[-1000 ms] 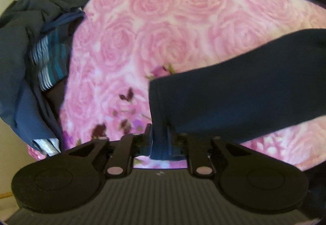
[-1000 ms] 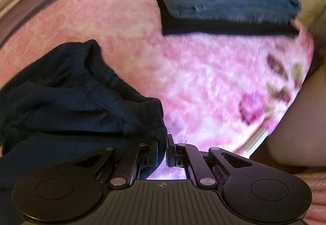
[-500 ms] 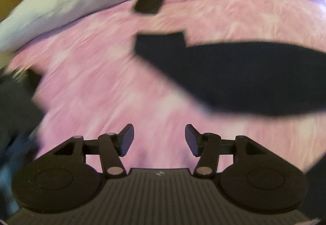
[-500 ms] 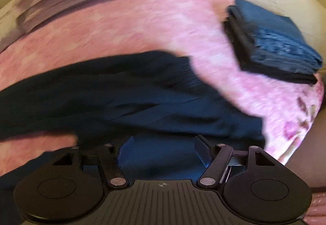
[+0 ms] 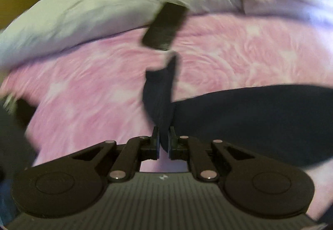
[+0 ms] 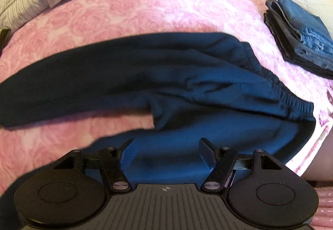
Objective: Fold clothes
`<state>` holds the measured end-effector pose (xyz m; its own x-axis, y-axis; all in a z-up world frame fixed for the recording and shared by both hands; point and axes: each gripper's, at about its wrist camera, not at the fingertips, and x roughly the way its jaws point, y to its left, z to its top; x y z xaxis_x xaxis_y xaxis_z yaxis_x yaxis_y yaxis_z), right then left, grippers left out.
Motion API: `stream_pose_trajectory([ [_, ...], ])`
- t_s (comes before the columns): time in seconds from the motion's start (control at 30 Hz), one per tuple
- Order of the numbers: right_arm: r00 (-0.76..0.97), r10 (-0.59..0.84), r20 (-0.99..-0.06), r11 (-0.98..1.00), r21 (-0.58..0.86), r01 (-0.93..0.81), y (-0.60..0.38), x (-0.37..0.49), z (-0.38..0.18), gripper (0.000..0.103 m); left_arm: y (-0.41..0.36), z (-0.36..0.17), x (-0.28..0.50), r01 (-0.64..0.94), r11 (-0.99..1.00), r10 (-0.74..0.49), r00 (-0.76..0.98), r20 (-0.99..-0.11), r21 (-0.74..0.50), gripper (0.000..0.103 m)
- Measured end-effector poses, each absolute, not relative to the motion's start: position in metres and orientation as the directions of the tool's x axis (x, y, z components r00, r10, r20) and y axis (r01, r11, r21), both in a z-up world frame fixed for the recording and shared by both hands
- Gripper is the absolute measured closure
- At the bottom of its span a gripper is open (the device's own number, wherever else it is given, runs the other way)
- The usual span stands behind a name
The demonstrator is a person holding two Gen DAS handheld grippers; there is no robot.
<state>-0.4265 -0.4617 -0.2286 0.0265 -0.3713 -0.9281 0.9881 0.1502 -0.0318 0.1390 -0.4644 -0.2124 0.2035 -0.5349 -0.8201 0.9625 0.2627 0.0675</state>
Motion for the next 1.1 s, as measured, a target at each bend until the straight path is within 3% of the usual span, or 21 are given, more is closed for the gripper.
stream_pose_trajectory([
  [0.07, 0.044, -0.371, -0.928, 0.171, -0.021, 0.985, -0.468, -0.416, -0.227, 0.034, -0.423, -0.201, 0.147, 0.947, 0.321, -0.545, 0.175, -0.820, -0.012, 0.096],
  [0.17, 0.077, -0.361, -0.929, 0.217, -0.004, 0.976, -0.476, -0.395, -0.229, 0.034, -0.382, -0.220, 0.156, 0.900, 0.423, -0.504, 0.136, -0.853, -0.106, 0.085],
  [0.3, 0.132, -0.346, -0.929, 0.272, 0.035, 0.962, -0.482, -0.376, -0.228, 0.034, -0.347, -0.253, 0.184, 0.793, 0.599, -0.407, 0.183, -0.895, -0.110, 0.084],
  [0.43, 0.143, -0.340, -0.929, 0.300, 0.037, 0.953, -0.478, -0.376, -0.224, 0.034, -0.327, -0.249, 0.212, 0.747, 0.661, -0.375, 0.257, -0.891, -0.063, 0.085],
  [0.57, 0.123, -0.339, -0.933, 0.262, 0.032, 0.965, -0.478, -0.402, -0.221, 0.034, -0.337, -0.227, 0.210, 0.829, 0.559, -0.416, 0.281, -0.865, 0.001, 0.083],
  [0.7, 0.109, -0.356, -0.928, 0.262, 0.013, 0.965, -0.495, -0.437, -0.213, 0.034, -0.375, -0.213, 0.171, 0.920, 0.392, -0.492, 0.221, -0.842, 0.012, 0.071],
  [0.93, 0.127, -0.399, -0.908, 0.362, -0.029, 0.932, -0.566, -0.520, -0.207, 0.034, -0.470, -0.211, 0.044, 1.000, 0.006, -0.550, -0.004, -0.835, -0.009, 0.071],
  [1.1, 0.227, -0.287, -0.931, 0.361, 0.114, 0.926, -0.638, -0.580, -0.249, 0.034, -0.539, -0.228, -0.061, 0.987, -0.158, -0.511, -0.086, -0.855, -0.005, 0.070],
])
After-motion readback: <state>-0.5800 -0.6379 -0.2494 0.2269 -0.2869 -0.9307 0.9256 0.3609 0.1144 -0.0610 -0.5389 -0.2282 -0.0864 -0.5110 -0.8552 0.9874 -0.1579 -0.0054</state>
